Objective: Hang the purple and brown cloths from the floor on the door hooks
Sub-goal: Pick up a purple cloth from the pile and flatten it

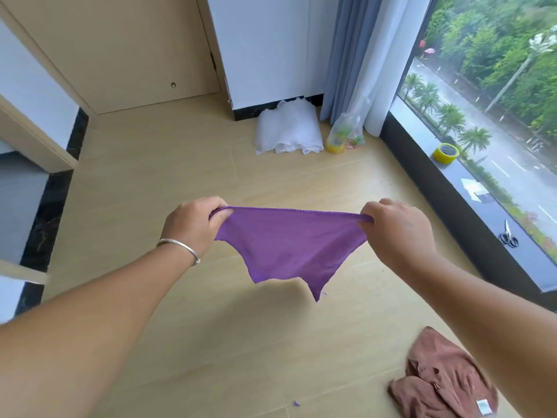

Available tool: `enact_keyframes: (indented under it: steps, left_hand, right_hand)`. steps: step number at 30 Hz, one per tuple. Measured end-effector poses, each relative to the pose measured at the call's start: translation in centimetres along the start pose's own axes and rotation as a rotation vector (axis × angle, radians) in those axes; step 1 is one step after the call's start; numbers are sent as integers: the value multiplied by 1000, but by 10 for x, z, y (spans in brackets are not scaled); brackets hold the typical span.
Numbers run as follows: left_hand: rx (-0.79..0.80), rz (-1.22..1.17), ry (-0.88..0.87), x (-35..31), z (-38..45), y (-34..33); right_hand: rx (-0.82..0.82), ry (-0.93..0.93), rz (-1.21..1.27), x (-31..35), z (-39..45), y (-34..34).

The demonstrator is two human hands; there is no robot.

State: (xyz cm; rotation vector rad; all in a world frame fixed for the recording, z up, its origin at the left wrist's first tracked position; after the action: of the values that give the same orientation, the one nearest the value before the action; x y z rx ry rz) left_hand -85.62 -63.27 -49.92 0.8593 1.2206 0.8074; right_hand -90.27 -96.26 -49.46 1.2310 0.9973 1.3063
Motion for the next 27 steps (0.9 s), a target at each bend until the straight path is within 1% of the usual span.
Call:
enact_keyframes:
  steps: [3, 6, 10, 12, 17, 20, 21, 25, 27]
  left_hand:
    - [-12, 37, 44, 12, -31, 12]
    - [-8, 48, 85, 19, -75, 7]
    - [-34, 27, 151, 23, -148, -26]
    - [-5, 41, 184, 26, -191, -52]
    - [191, 85, 205, 25, -299, -120]
    - [284, 127, 124, 20, -356, -160]
    - [311, 123, 120, 19, -372, -173]
    - [468, 82, 205, 30, -429, -224]
    - [543, 118, 216, 36, -449, -247]
  right_hand:
    - [16, 60, 33, 12, -9, -1]
    - [46, 130, 53, 14, -32, -12]
    - [78, 193, 71, 5, -85, -43]
    - [111, 222, 62, -5, -115, -65]
    - [260, 238, 11, -38, -202, -125]
    - [370, 218, -14, -56, -257, -160]
    - [405, 214, -28, -62, -273, -171]
    - [573, 207, -95, -79, -329, -207]
    - [613, 212, -94, -84, -348, -223]
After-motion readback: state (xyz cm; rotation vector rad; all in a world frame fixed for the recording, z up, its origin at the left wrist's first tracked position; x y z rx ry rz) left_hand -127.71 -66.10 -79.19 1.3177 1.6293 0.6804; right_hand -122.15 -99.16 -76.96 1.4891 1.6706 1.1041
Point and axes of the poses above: each hand's wrist, its own z-axis towards the middle knuckle, its own y-axis out of the back of the hand, x = y × z, the point moved 1 cm from there along z, towards the middle knuckle, and after that the axes turned 2 degrees about -y, right-handed, at the moved point
